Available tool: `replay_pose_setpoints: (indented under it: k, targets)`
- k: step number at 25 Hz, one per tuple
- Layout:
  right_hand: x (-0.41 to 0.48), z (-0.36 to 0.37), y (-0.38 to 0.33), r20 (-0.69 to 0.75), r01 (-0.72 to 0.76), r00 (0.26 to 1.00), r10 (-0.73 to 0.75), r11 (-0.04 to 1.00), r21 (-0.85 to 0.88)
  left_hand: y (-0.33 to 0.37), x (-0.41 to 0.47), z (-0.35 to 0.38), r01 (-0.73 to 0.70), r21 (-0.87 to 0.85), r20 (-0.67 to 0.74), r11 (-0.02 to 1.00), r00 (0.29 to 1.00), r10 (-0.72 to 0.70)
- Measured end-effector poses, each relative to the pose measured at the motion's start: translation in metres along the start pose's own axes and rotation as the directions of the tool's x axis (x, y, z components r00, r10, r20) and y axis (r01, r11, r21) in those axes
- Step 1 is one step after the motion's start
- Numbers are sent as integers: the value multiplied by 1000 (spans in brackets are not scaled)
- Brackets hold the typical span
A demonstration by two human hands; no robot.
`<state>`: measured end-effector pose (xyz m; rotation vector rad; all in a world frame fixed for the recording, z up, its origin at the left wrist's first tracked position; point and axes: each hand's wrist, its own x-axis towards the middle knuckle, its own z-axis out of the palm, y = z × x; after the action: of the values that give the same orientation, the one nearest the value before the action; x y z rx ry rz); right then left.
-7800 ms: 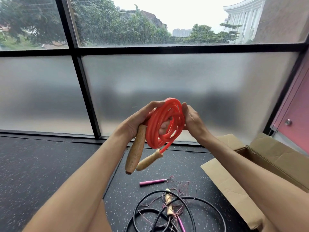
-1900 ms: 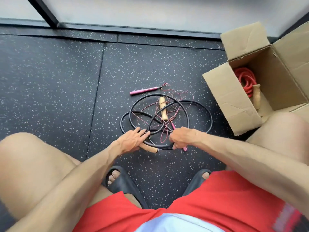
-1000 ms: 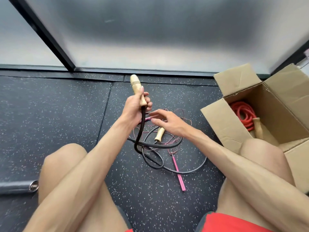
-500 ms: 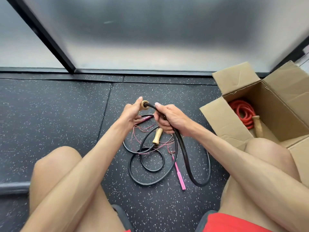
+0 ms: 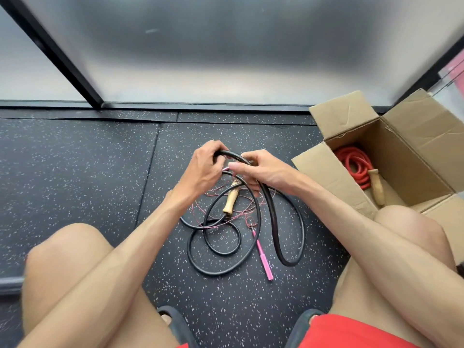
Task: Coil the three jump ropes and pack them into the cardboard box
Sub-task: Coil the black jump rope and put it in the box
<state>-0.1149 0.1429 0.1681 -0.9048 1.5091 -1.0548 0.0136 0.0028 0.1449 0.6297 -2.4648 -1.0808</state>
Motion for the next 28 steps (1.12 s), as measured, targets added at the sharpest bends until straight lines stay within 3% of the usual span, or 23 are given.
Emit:
replay_pose_setpoints:
  k: [2, 4, 6, 7, 9, 11, 13, 16, 20, 22, 25, 28]
  targets:
    - [-5, -9, 2, 78, -37, 996, 43, 996, -81, -14, 8, -12, 235, -56, -110, 970, 965, -240]
    - [-8, -16, 1, 101, -64, 992, 79, 986, -151, -30, 14, -25, 427, -174, -93, 887, 890, -447]
    - [-1, -24, 3, -111, -19, 994, 6, 994, -111, -39, 13, -30, 500, -288, 39, 817, 858, -512]
    - [5, -29, 6, -287, 29, 955, -69, 989, -142, -36, 12, -30, 522, -342, 139, 781, 851, -507]
    - [16, -38, 12, -563, 69, 796, -224, 956, -284, -23, 8, -26, 550, -478, 355, 685, 834, -422]
    - [22, -41, 21, -677, 36, 679, -284, 934, -356, -11, 9, -25, 574, -623, 517, 532, 812, -271]
    - [26, -40, 31, -706, -25, 649, -285, 919, -394, -2, 12, -27, 587, -722, 587, 366, 800, -125]
    - [31, -34, 46, -622, -154, 760, -190, 877, -456, 4, 14, -26, 535, -812, 538, 232, 841, -57]
    - [38, -7, 62, -325, -231, 944, 55, 813, -534, 4, 17, -18, 374, -908, 341, 187, 921, -190]
    - [39, 5, 61, -229, -245, 963, 140, 812, -530, 4, 17, -11, 311, -928, 256, 205, 933, -255]
    - [36, 13, 60, -132, -265, 964, 231, 887, -379, 2, 18, -7, 230, -954, 167, 191, 940, -298]
    - [28, 24, 72, -222, -313, 941, 257, 909, -275, -6, 26, -19, 118, -975, 34, 187, 916, -399]
